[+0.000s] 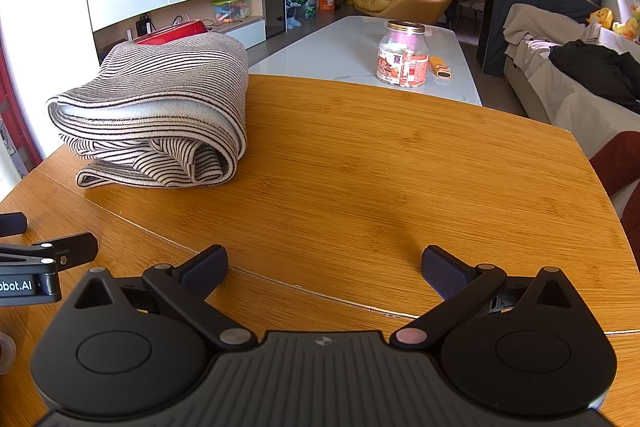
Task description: Fold clothes
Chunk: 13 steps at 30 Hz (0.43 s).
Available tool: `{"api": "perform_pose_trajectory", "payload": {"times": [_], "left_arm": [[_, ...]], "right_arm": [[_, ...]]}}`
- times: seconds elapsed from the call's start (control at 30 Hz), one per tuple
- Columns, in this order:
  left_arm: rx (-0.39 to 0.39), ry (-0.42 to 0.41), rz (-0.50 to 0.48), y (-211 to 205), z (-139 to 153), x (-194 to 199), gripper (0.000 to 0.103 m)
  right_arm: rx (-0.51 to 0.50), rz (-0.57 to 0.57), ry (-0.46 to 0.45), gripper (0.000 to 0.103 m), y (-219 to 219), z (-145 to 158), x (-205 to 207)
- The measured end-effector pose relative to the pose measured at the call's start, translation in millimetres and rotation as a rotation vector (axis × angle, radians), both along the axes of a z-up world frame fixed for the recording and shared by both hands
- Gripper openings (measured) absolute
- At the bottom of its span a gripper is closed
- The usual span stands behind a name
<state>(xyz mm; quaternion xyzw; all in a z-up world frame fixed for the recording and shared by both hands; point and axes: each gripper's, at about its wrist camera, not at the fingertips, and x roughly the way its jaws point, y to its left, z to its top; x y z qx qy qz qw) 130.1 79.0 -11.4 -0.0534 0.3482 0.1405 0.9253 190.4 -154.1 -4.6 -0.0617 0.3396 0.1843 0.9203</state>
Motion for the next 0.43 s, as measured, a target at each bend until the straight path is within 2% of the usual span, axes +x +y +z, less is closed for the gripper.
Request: {"api": "perform_pose_trajectory", "payload": {"times": [0.43], "left_arm": [[-0.008, 0.003, -0.009, 1.4, 0.5, 0.6, 0.103]], "right_arm": [[-0.007, -0.021, -0.002, 0.103, 3.7, 0.3, -0.9]]}}
